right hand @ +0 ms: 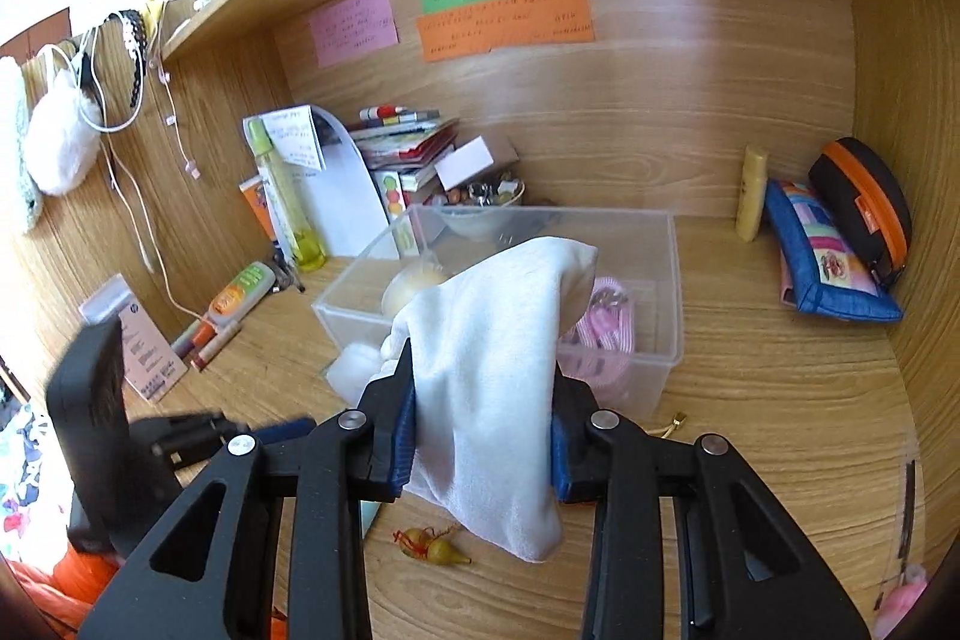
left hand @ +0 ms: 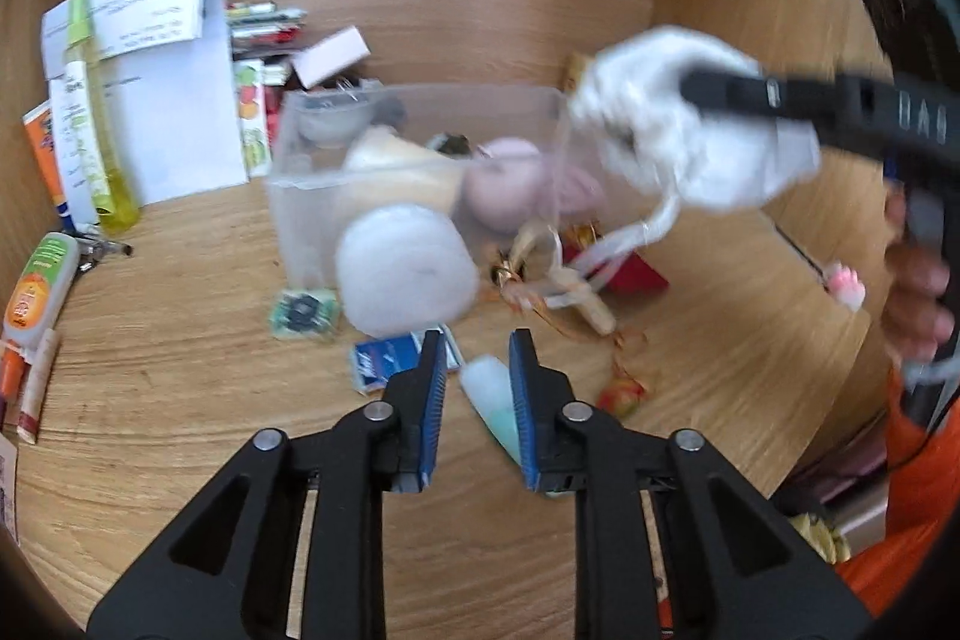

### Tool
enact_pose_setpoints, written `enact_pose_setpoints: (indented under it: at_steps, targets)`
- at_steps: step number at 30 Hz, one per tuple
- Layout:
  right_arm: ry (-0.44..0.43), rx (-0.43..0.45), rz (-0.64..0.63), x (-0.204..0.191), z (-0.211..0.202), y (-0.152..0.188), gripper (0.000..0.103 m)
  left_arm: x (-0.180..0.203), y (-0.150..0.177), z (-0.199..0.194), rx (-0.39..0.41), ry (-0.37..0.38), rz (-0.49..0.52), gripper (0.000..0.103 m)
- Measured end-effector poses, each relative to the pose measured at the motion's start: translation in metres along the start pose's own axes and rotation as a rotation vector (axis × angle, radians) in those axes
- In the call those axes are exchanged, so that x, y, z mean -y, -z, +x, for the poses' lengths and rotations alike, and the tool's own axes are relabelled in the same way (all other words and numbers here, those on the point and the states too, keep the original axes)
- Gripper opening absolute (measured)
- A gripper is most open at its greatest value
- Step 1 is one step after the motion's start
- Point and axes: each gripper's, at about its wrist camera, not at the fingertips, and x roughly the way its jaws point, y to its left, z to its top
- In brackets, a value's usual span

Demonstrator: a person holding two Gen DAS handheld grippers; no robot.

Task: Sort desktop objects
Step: 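Lift the blue bottle with left tool while right tool lifts the white pouch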

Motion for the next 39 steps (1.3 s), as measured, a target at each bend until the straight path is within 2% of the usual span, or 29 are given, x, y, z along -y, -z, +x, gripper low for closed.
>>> enact_pose_setpoints:
  at_steps: [6,9,16,18,20,24,27,34,39]
  targets:
    - [0.000,0.037,-0.020,-0.001,-0.010,-0.007,0.031,0.008,0.009,0.015,-0.077,0.016,0.014,0.030]
    - [0.004,0.052,-0.024,0.001,-0.013,-0.011,0.031,0.009,0.010,0.021,-0.097,0.008,0.018,0.037]
    - [-0.007,0.052,-0.004,0.012,-0.014,-0.011,0.031,0.012,0.011,0.030,-0.121,-0.004,0.045,0.037]
    - [-0.010,0.043,-0.001,0.014,-0.012,-0.008,0.031,0.012,0.011,0.030,-0.119,-0.016,0.055,0.035]
    - [-0.012,0.033,0.006,0.016,-0.009,-0.005,0.031,0.012,0.011,0.031,-0.114,-0.042,0.066,0.025]
    - [-0.016,0.024,0.016,0.021,-0.007,-0.003,0.031,0.005,0.009,0.030,-0.113,-0.051,0.029,0.024]
    - [-0.012,0.034,0.016,0.025,-0.008,-0.006,0.031,-0.002,0.005,0.027,-0.099,-0.058,0.005,0.024]
    - [0.007,0.078,-0.020,0.025,-0.012,-0.024,0.031,-0.015,-0.022,0.002,0.010,-0.098,-0.017,0.024]
    - [0.005,0.097,-0.032,0.024,-0.009,-0.035,0.031,-0.023,-0.043,-0.008,0.061,-0.092,-0.031,0.024]
